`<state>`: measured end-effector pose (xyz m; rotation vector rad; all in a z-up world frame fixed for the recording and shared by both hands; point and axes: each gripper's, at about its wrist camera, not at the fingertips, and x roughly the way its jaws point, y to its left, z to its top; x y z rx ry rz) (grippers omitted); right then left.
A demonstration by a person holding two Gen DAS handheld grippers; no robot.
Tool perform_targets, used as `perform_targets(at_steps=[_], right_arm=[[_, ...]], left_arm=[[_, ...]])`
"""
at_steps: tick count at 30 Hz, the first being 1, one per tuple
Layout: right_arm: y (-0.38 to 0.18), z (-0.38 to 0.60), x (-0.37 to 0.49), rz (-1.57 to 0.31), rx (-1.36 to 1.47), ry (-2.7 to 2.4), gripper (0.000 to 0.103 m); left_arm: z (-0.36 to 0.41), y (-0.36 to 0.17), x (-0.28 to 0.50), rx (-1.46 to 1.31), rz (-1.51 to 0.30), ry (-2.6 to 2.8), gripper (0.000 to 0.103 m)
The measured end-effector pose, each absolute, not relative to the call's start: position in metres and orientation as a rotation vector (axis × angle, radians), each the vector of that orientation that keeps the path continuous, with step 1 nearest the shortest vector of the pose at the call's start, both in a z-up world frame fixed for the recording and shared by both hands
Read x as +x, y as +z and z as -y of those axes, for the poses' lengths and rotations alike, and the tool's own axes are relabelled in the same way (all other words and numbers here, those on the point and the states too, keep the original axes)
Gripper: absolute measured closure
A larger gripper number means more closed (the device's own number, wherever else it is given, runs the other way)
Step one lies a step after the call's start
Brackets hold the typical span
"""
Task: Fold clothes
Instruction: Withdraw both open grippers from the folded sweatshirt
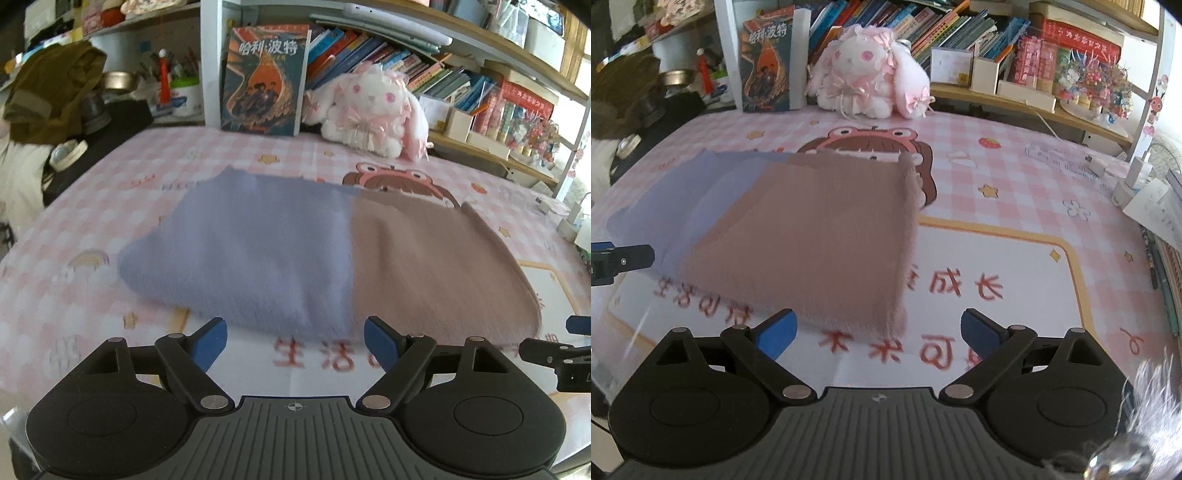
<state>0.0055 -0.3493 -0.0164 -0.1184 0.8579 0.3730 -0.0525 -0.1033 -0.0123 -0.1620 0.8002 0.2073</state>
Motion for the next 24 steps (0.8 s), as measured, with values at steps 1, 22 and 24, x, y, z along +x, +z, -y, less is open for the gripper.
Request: perform_targets(at_steps=[1,22,24], right_arm=[[-0.017,0.352,0.004,-0.862,-0.120,0.380,0.007],[-0.018,0.328,-0.010,-0.875,-0.187,0.435,0.005],[-0.018,0.324,-0.009,-0.881,-0.184,0.425,0.005]], left_arm=[[0.107,-0.013,-0.055,-0.167,-0.807,0.213,0.019],[0.078,-0.020,-0.058,-0.260,-0.903,0.222,0.018],[0.068,-0.024,-0.055,-0.312,-0.921,0.221,0.018]])
